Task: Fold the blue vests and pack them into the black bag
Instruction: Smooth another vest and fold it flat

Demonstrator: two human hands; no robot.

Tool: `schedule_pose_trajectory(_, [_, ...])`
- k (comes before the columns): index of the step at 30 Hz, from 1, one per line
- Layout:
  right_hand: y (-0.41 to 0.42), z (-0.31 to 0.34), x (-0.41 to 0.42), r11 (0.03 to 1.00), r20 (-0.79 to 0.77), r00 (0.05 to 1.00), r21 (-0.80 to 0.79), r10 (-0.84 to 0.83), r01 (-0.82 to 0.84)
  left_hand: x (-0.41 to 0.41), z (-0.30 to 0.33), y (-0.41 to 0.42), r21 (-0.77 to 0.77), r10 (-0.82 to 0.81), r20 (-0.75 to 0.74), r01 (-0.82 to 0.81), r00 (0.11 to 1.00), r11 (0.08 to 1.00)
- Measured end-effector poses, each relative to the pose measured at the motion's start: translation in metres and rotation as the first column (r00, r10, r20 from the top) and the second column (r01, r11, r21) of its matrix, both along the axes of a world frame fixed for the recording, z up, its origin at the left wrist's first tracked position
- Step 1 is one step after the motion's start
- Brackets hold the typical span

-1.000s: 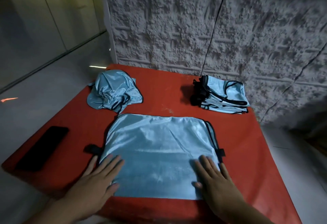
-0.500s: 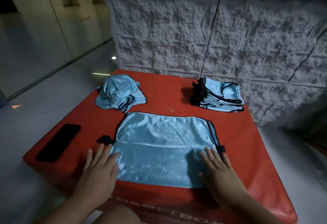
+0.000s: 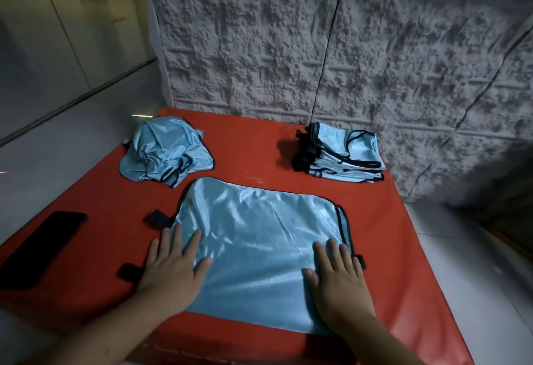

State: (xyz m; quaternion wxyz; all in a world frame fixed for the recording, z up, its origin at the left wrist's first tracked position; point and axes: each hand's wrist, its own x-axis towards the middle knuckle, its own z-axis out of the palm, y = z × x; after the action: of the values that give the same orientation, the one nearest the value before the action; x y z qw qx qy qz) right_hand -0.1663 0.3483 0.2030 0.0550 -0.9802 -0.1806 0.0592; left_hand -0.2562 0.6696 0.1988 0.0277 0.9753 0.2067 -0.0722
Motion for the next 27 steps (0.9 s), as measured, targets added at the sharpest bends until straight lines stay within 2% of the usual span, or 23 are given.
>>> schedule_pose_trajectory(4, [-0.014,-0.004,-0.031,0.974,-0.027,0.975,-0.059,-0.222,0.220,0.042,0.004,0.005,0.031,-0.253,-0.023,0.254,0.967,0.967])
schedule_pose_trajectory(6, [-0.017,0.003,-0.046,0.964,-0.065,0.963,-0.064,-0.262,0.258,0.068,0.004,0.009,0.035,-0.377,-0.031,0.378,0.926,0.925])
schedule_pose_trajectory(8, [-0.014,0.026,-0.051,0.947,-0.098,0.947,-0.133,-0.308,0.294,0.089,0.006,0.014,0.031,-0.497,-0.067,0.500,0.865,0.866])
schedule_pose_trajectory(10, [-0.010,0.043,-0.042,0.950,0.058,0.962,-0.153,-0.265,0.271,0.102,0.012,0.017,0.048,-0.556,-0.069,0.559,0.828,0.827])
schedule_pose_trajectory(11, [-0.011,0.052,-0.032,0.963,0.117,0.962,-0.084,-0.247,0.257,0.106,0.014,0.012,0.102,-0.568,-0.038,0.569,0.822,0.816])
schedule_pose_trajectory(13, [-0.019,0.049,-0.004,0.970,0.193,0.951,0.050,-0.242,0.237,0.102,0.021,-0.013,0.191,-0.552,0.032,0.537,0.833,0.822])
schedule_pose_trajectory(14, [-0.023,0.042,0.013,0.973,0.192,0.956,0.108,-0.221,0.203,0.092,0.025,-0.034,0.177,-0.489,0.068,0.472,0.870,0.864])
schedule_pose_trajectory(16, [-0.028,0.034,0.043,0.990,0.136,0.985,0.115,-0.103,0.087,0.068,0.024,-0.079,0.050,-0.223,0.167,0.218,0.960,0.975])
schedule_pose_trajectory(17, [-0.029,0.028,0.054,0.995,0.087,0.994,0.086,-0.065,0.057,0.057,0.024,-0.096,-0.061,-0.040,0.127,0.048,0.991,0.997])
schedule_pose_trajectory(18, [-0.033,0.022,0.063,0.998,0.029,0.999,0.053,-0.041,0.040,0.047,0.021,-0.111,-0.153,0.114,0.024,-0.109,0.993,0.982])
schedule_pose_trajectory(19, [-0.037,0.019,0.068,0.999,-0.006,0.999,0.026,-0.038,0.038,0.042,0.017,-0.119,-0.190,0.198,-0.075,-0.208,0.977,0.959])
schedule_pose_trajectory(21, [-0.043,0.011,0.068,0.998,-0.041,0.997,-0.015,-0.064,0.064,0.038,0.009,-0.120,-0.155,0.219,-0.123,-0.236,0.968,0.959])
schedule_pose_trajectory(23, [-0.044,0.009,0.063,0.995,-0.048,0.994,-0.037,-0.097,0.095,0.046,0.003,-0.108,-0.082,0.196,-0.094,-0.203,0.976,0.976])
schedule_pose_trajectory(27, [-0.042,0.013,0.038,0.976,-0.065,0.974,-0.026,-0.216,0.214,0.073,0.000,-0.083,-0.019,0.000,-0.087,-0.002,0.996,1.000])
